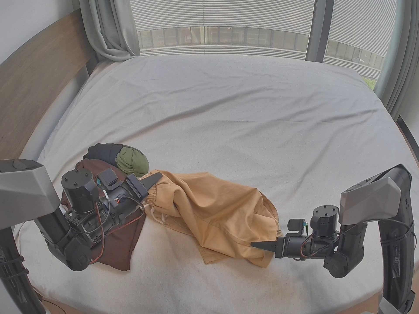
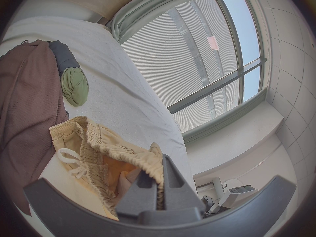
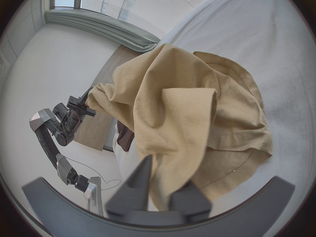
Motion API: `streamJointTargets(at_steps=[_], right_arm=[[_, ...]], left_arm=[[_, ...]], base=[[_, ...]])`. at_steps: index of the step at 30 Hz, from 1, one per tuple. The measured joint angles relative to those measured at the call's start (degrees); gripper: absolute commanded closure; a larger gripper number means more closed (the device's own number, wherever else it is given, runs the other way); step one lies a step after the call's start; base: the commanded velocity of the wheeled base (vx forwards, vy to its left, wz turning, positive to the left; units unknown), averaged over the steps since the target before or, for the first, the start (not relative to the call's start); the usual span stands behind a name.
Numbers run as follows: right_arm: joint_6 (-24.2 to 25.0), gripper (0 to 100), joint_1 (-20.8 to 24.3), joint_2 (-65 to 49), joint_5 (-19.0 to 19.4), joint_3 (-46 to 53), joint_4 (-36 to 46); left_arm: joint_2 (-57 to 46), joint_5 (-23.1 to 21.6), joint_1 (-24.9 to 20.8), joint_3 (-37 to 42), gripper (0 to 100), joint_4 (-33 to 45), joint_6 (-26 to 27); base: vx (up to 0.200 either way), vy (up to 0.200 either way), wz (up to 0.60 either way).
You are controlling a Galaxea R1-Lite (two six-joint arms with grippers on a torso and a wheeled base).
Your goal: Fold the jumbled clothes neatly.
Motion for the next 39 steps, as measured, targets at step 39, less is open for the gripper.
streamJointTargets(at_steps=[39], right_arm=[[1.6,100,-7.3,-25.6,-0.1,4.7,0.2]], left_arm=[[-6.4,-5.8,0.9,5.6,100,0.0,11.8]], base=[[0.0,0.0,0.0]])
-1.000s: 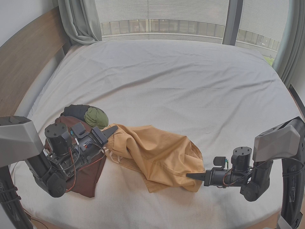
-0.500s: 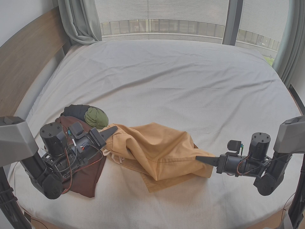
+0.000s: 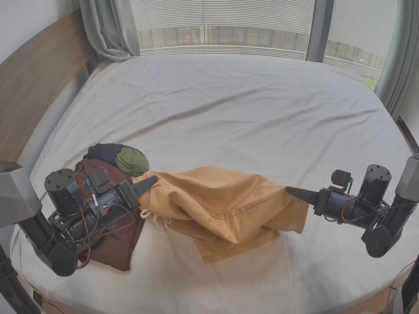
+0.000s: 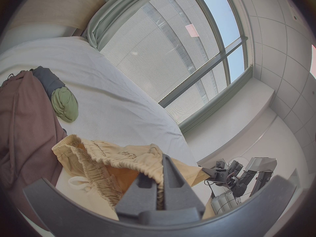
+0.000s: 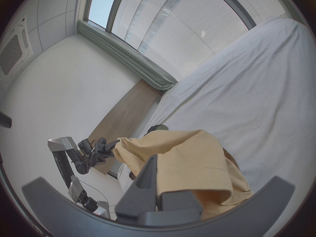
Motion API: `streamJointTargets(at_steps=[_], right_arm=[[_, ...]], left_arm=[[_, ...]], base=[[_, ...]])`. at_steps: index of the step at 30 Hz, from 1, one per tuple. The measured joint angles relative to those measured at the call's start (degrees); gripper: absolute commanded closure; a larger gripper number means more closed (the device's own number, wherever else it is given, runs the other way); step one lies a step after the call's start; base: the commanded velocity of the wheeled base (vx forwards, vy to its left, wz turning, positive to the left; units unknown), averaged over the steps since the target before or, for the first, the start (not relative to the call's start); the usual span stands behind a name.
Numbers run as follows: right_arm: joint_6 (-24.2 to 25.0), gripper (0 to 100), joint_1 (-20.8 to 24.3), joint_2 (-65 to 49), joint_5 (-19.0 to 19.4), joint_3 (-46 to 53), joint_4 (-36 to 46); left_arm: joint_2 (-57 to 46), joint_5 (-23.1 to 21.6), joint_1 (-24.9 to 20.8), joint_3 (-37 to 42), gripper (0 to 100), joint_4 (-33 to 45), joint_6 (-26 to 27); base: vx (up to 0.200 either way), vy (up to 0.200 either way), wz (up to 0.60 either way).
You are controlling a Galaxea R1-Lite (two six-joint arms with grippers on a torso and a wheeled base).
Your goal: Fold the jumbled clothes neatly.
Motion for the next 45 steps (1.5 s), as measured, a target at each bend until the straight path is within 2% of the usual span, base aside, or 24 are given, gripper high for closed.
streamJointTargets(at_steps=[24,45], right_arm=[[1.1,100,-2.2,-4.3,0.1,-1.7,0.0],[3.6,100,-7.4,-8.2,0.1,-3.7,0.1]], left_arm=[[-3.5,-1.7,0.6,0.7,100,0.0,1.1],[-3.6,-2.5,1.4,1.3,100,0.0,3.2]], base=[[0.0,0.0,0.0],[0.0,0.0,0.0]])
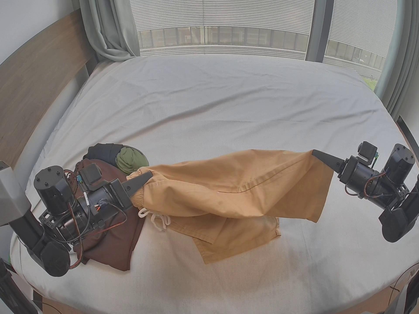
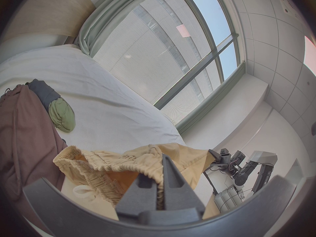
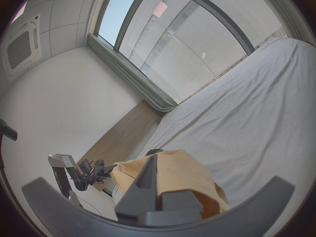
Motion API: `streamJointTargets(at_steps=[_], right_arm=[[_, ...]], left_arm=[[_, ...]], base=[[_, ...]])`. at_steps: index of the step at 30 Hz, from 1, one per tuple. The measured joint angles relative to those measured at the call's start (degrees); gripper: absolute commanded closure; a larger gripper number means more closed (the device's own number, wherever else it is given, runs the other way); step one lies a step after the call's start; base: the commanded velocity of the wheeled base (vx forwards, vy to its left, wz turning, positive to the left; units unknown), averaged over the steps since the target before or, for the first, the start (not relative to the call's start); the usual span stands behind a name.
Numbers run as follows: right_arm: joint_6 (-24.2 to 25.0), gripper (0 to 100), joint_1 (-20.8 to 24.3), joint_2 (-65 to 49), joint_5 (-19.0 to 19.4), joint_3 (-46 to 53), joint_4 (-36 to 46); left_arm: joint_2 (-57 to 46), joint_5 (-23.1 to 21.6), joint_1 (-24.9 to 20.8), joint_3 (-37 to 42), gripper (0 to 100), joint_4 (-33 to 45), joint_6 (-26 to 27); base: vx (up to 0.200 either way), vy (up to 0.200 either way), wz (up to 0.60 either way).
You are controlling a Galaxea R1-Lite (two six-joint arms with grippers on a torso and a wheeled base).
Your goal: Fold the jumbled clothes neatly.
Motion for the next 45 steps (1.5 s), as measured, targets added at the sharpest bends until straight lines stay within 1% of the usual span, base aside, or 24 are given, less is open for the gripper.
streamJointTargets(at_steps=[6,14,23,34,45], right_arm=[[0.1,100,-1.2,-0.1,0.1,-0.6,0.0],[1.6,100,-2.5,-0.4,0.4,-1.2,0.0],[1.7,100,-4.0,-0.5,0.5,-2.0,0.0],[1.7,100,-5.1,-0.3,0.5,-2.6,0.0],[1.9,100,-7.2,0.1,0.8,-3.4,0.0]], left_arm=[[0.0,0.0,0.8,-0.3,100,0.0,0.0],[0.0,0.0,1.3,-0.5,100,0.0,-0.1],[0.0,0.0,2.6,-1.0,100,0.0,-0.1],[0.0,0.0,3.0,-1.3,100,0.0,-0.1],[-0.1,0.1,3.8,-3.0,100,0.0,-0.2]], base=[[0.0,0.0,0.0],[0.0,0.0,0.0],[0.0,0.0,0.0],[0.0,0.0,0.0],[0.0,0.0,0.0]])
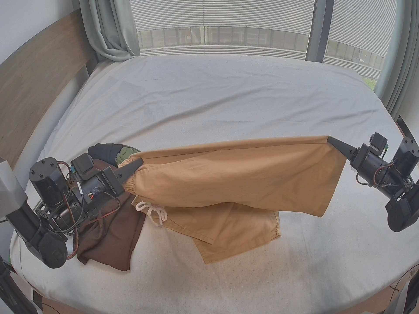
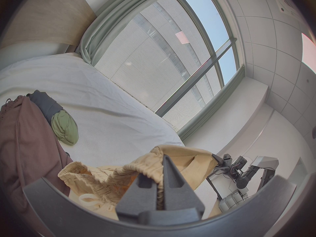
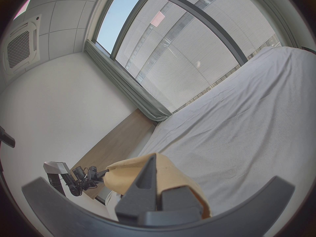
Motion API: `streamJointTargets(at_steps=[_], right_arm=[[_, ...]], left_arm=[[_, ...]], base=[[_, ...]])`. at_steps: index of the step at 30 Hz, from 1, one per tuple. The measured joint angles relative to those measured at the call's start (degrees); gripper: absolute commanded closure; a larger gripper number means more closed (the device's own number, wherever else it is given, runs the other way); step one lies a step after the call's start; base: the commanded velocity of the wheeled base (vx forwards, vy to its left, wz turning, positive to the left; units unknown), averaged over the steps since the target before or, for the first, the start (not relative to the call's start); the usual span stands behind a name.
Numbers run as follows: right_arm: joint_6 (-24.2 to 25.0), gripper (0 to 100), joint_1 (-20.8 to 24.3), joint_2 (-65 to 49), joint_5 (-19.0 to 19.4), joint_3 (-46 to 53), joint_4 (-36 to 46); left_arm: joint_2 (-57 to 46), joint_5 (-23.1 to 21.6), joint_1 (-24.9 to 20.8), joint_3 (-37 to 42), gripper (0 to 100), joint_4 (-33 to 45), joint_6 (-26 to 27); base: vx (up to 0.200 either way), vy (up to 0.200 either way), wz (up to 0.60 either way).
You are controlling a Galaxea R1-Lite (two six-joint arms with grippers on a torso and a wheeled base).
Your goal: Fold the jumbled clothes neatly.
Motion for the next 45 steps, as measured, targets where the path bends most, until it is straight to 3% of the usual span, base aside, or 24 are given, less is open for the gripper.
streamJointTargets(at_steps=[22,32,45], right_arm=[[-0.7,100,1.3,0.5,-0.3,-0.3,0.0],[-0.8,100,2.9,5.0,-1.0,-8.2,0.1],[-0.4,100,1.8,14.6,-1.8,-19.3,0.1]], left_arm=[[-1.6,0.5,0.7,-1.1,100,0.0,-0.2],[-1.1,2.1,0.9,-4.5,100,0.0,-0.2],[6.6,3.9,1.0,-14.2,100,0.0,-0.7]], base=[[0.0,0.0,0.0],[0.0,0.0,0.0],[0.0,0.0,0.0]])
